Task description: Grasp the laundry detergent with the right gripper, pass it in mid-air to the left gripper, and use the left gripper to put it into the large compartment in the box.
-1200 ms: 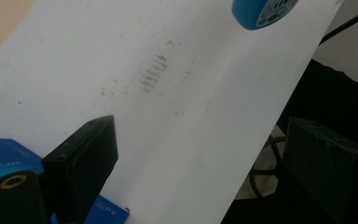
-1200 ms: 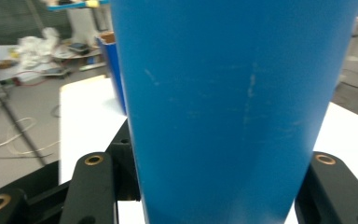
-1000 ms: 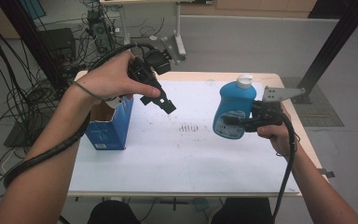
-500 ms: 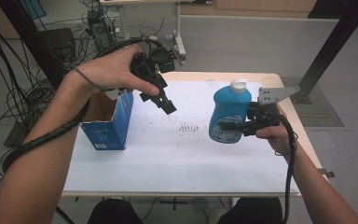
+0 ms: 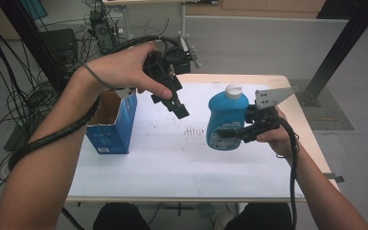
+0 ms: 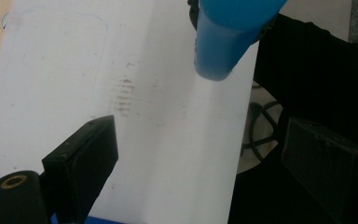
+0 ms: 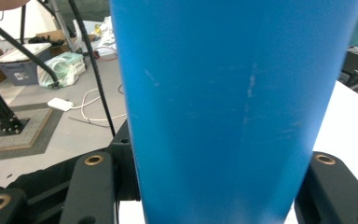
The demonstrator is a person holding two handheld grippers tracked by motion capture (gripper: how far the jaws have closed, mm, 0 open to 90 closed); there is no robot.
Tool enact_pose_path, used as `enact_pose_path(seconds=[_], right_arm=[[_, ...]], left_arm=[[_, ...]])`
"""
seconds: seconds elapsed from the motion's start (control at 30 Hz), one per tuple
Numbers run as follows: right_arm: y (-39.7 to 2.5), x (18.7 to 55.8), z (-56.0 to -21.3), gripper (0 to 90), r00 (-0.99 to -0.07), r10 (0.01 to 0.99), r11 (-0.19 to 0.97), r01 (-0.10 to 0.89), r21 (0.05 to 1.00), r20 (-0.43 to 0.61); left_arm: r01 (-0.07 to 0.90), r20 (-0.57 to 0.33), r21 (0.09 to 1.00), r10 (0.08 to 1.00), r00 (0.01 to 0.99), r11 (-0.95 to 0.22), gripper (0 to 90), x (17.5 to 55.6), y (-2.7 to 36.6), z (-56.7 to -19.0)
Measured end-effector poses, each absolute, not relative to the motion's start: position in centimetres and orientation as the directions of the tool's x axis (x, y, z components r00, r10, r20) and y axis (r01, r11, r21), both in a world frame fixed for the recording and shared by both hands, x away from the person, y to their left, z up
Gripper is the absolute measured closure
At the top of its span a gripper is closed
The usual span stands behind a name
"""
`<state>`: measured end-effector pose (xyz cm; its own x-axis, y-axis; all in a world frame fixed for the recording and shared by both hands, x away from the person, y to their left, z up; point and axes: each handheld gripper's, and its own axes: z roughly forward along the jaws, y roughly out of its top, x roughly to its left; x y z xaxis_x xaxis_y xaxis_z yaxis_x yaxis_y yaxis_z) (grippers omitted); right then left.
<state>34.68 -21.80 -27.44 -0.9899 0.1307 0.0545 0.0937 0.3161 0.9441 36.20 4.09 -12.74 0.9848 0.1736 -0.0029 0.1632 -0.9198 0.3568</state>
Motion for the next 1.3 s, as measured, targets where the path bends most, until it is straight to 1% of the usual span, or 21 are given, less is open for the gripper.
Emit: enact_pose_path(seconds=[0.3, 0.63, 1.13, 1.3], right_arm=[[-20.4, 34.4, -26.9, 44.4, -0.995, 0.093, 0.318, 0.07, 0.946, 0.043], [-18.9, 34.1, -26.4, 44.4, -0.998, 0.05, 0.325, 0.046, 0.944, 0.031], [-17.2, 34.2, -26.4, 44.4, -0.999, 0.018, 0.334, 0.04, 0.942, 0.036], [-16.8, 34.2, -26.5, 44.4, -0.999, 0.013, 0.339, 0.042, 0.94, 0.04]], left_arm=[[0.126, -0.001, 0.356, 0.134, 0.991, -0.926, 10.4, 35.5, 2.8, -12.8], [0.103, 0.004, 0.349, 0.112, 0.994, -0.931, 10.4, 35.0, 1.7, -12.3], [0.052, -0.003, 0.346, 0.055, 0.999, -0.937, 10.6, 34.3, -0.1, -12.3], [0.048, 0.002, 0.339, 0.052, 0.999, -0.94, 10.6, 34.2, -0.6, -12.4]])
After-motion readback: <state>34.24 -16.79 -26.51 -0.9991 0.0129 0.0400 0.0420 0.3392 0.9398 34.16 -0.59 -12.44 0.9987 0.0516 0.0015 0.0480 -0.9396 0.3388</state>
